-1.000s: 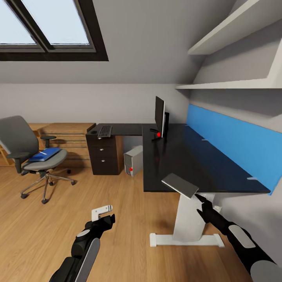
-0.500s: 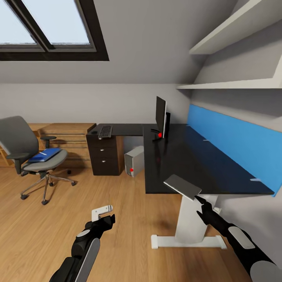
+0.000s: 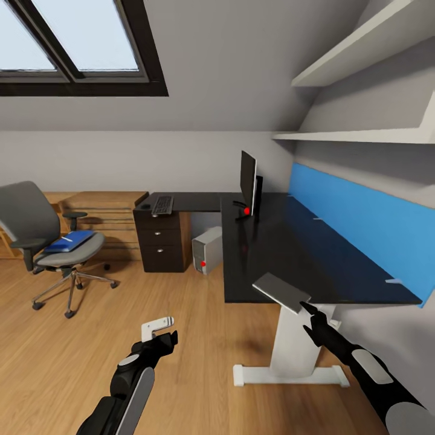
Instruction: In the bedroom, organize the workspace by keeping the computer under the desk, ensuring the monitor is on the desk, placing the keyboard on the desk next to the monitor, placing the mouse on the desk next to the keyboard, moving the folder from the swivel chair onto the desk next to the mouse, stacking the notebook on top of the folder with the pen on top of the notebook, and positioning the swivel chair next to the desk.
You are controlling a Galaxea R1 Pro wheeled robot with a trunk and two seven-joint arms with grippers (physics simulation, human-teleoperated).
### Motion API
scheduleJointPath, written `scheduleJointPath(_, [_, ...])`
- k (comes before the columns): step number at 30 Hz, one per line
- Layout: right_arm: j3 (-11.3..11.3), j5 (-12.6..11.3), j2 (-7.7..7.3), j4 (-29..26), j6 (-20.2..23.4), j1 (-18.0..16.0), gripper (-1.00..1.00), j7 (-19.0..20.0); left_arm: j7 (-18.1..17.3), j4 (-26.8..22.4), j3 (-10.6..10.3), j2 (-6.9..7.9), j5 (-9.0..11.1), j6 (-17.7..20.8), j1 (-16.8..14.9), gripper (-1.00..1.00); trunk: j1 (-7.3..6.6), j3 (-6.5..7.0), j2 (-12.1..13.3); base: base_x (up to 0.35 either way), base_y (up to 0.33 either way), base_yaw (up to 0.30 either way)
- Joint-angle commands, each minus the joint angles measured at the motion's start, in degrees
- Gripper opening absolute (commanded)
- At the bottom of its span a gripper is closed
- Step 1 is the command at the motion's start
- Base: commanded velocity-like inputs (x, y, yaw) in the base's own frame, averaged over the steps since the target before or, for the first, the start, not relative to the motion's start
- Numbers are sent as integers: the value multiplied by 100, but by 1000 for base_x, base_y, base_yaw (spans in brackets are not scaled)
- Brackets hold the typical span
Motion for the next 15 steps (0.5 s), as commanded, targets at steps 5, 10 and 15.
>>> scheduleJointPath(5, [-20,-29,3,2,45,-3,100,3,56,-5,-11,0,58,11,-4,100,-89,66,159,0,0,0])
scheduleJointPath(10, [-20,-29,3,2,45,-3,100,3,56,-5,-11,0,56,11,-4,100,-89,66,159,0,0,0])
scheduleJointPath(15, [-20,-29,3,2,45,-3,100,3,56,-9,-9,1,56,11,-4,100,-199,156,359,0,0,0])
